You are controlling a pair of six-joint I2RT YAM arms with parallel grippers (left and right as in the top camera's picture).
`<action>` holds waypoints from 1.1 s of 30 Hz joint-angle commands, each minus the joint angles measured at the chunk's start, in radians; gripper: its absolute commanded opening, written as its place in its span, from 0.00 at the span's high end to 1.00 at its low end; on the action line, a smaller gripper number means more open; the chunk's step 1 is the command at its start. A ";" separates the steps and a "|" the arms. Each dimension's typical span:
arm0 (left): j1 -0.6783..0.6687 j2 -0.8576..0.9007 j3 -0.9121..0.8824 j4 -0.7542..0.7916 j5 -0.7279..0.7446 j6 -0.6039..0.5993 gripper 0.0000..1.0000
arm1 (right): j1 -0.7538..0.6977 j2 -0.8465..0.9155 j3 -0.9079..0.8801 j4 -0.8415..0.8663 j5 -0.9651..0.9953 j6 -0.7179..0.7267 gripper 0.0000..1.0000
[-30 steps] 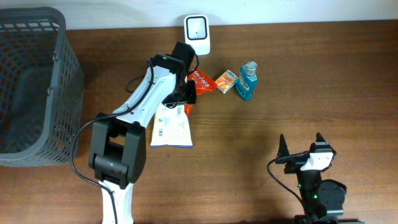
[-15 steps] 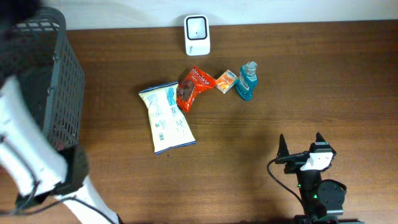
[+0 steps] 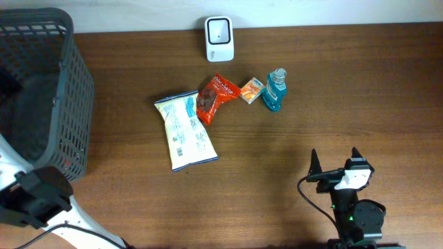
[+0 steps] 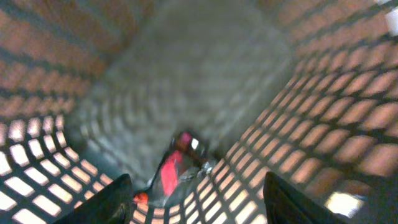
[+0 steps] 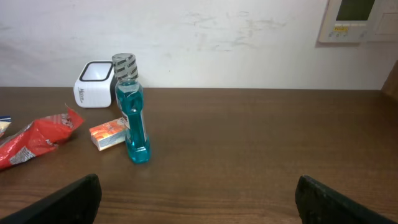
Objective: Scan the item barcode
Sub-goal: 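Grasp the dark packet in the basket with the left gripper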
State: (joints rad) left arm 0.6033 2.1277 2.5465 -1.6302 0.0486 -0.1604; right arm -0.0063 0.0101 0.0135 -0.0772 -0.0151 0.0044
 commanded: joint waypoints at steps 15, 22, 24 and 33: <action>-0.084 0.006 -0.737 0.135 -0.153 0.105 0.25 | 0.006 -0.006 -0.008 -0.002 0.009 0.011 0.01; -0.067 0.006 -0.798 0.169 -0.154 0.105 0.29 | 0.006 -0.006 -0.008 -0.002 0.008 0.011 0.01; -0.068 0.006 -0.822 0.204 -0.151 0.105 0.49 | 0.006 -0.006 -0.008 -0.002 0.009 0.011 0.01; -0.045 0.008 -0.885 0.316 -0.159 0.105 0.43 | 0.006 -0.006 -0.008 -0.002 0.008 0.011 0.01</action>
State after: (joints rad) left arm 0.5426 2.1357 1.6886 -1.3407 -0.1047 -0.0570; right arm -0.0063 0.0101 0.0135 -0.0772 -0.0151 0.0048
